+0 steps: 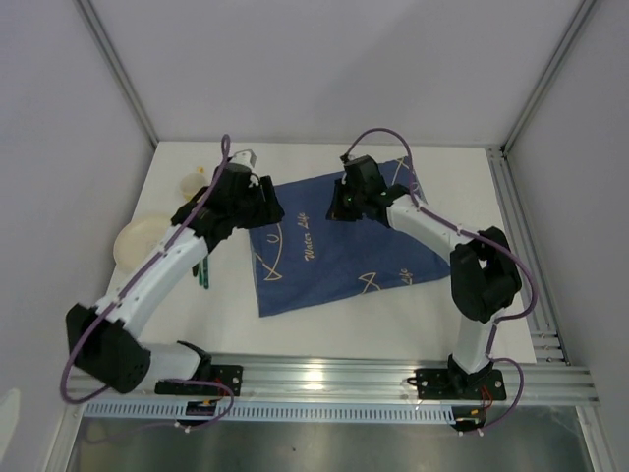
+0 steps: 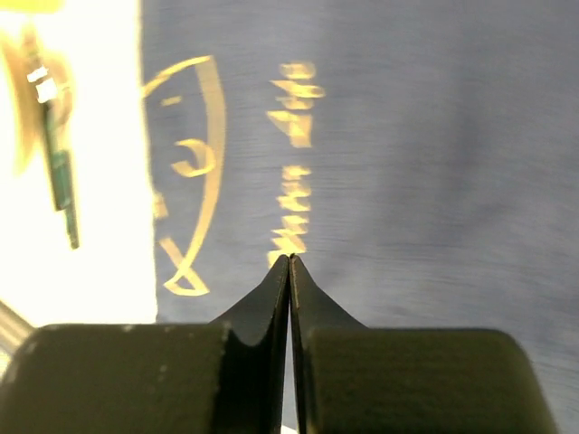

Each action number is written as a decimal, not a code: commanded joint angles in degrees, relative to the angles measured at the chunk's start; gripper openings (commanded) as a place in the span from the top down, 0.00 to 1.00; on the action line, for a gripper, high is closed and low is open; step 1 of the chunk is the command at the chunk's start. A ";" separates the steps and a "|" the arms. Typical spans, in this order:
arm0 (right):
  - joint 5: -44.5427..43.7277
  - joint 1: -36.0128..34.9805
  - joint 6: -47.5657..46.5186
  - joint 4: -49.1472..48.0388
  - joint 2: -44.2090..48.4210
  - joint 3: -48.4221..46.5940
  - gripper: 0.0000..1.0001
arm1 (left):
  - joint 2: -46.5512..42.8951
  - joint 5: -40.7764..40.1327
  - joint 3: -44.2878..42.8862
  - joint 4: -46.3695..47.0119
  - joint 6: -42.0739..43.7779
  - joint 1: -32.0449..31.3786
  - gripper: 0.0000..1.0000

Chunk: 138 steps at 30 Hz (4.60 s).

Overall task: Set the dinner table for one person
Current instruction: Flatten out the napkin at the center of the board.

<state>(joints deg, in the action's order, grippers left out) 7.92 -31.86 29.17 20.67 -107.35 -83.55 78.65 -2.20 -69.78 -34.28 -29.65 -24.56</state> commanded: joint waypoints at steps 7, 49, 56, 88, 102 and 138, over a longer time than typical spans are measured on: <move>7.10 -8.13 -7.54 -3.26 -4.88 -0.47 1.00 | -18.26 -14.13 10.45 5.55 2.23 -4.45 0.32; 12.47 -15.25 -3.95 8.78 -42.94 -45.29 1.00 | -31.02 -17.05 16.07 -0.52 4.25 -5.33 0.30; 13.52 -12.18 -2.27 8.69 -44.71 -50.23 1.00 | -30.49 -16.52 16.78 -0.17 4.16 -5.68 0.30; -29.02 2.76 -1.49 7.98 -3.83 2.34 1.00 | -24.86 -12.13 19.15 3.87 1.96 -6.38 0.28; -32.87 4.08 2.73 16.50 -11.65 0.58 1.00 | -24.86 -13.01 18.80 3.52 2.49 -6.47 0.28; -38.24 3.03 13.54 22.92 3.99 18.33 0.91 | -23.98 -12.83 18.89 3.70 2.49 -6.47 0.28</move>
<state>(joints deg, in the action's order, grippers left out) -28.12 -28.45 40.05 41.01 -104.68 -66.30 55.46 -14.81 -51.29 -31.99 -26.92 -30.63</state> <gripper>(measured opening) 0.086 0.722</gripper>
